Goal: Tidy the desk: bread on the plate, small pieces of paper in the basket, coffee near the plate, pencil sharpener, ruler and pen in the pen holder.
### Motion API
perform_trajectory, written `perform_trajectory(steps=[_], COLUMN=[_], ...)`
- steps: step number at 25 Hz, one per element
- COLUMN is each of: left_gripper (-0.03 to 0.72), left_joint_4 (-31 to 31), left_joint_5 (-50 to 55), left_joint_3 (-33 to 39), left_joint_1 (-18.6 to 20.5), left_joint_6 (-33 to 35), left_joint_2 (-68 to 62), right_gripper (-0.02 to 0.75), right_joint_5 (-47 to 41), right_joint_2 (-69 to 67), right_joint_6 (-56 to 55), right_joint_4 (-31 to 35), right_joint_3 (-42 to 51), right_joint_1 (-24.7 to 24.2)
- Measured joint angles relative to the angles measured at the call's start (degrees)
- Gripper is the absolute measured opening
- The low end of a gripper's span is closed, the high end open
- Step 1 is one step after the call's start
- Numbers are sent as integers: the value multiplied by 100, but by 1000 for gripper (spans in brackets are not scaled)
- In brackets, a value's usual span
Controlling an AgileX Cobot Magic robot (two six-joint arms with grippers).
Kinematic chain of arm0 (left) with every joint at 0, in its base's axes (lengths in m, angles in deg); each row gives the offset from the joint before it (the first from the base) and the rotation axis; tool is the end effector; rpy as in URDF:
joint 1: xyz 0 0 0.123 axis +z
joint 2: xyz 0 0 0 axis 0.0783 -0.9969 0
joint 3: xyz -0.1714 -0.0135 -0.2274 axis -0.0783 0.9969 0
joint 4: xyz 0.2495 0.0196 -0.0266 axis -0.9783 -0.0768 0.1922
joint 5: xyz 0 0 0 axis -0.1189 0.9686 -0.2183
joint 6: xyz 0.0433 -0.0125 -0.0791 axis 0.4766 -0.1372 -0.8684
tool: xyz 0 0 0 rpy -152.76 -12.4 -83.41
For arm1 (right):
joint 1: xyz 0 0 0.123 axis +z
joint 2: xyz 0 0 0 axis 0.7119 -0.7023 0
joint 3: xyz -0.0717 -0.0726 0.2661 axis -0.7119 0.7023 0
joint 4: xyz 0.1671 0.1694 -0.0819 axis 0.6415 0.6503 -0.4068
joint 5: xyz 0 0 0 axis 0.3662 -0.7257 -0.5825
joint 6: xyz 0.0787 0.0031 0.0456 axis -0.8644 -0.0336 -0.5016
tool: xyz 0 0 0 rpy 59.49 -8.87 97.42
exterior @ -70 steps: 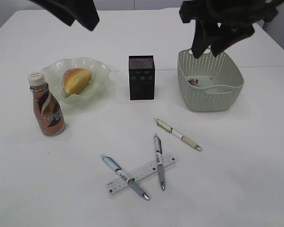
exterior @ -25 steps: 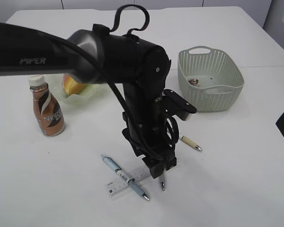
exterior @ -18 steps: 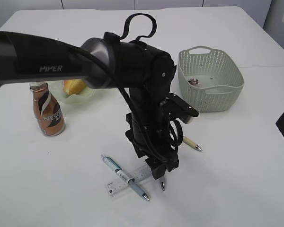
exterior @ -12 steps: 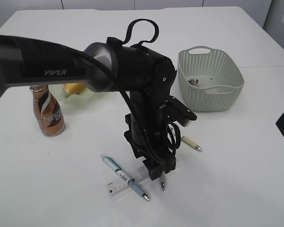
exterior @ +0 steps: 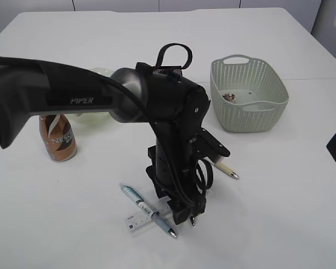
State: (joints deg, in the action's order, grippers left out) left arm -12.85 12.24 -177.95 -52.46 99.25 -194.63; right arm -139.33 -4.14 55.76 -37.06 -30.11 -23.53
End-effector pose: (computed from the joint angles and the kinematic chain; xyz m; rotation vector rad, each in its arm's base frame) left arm 0.3036 -0.3368 0.1113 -1.5033 -2.7305 -0.0131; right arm 0.1836 0.0779 0.3413 -0.4677 2.7520 0.1679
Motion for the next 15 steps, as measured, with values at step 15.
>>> perform_trajectory(steps=[15], left_gripper=[398], left_joint_4=[0], left_joint_5=[0], left_joint_3=[0], left_joint_1=[0], left_joint_6=[0], left_joint_2=[-70], right_gripper=[328], right_joint_5=[0], right_joint_2=[0], right_joint_6=[33], right_joint_4=[0], right_joint_3=[0], right_joint_1=[0])
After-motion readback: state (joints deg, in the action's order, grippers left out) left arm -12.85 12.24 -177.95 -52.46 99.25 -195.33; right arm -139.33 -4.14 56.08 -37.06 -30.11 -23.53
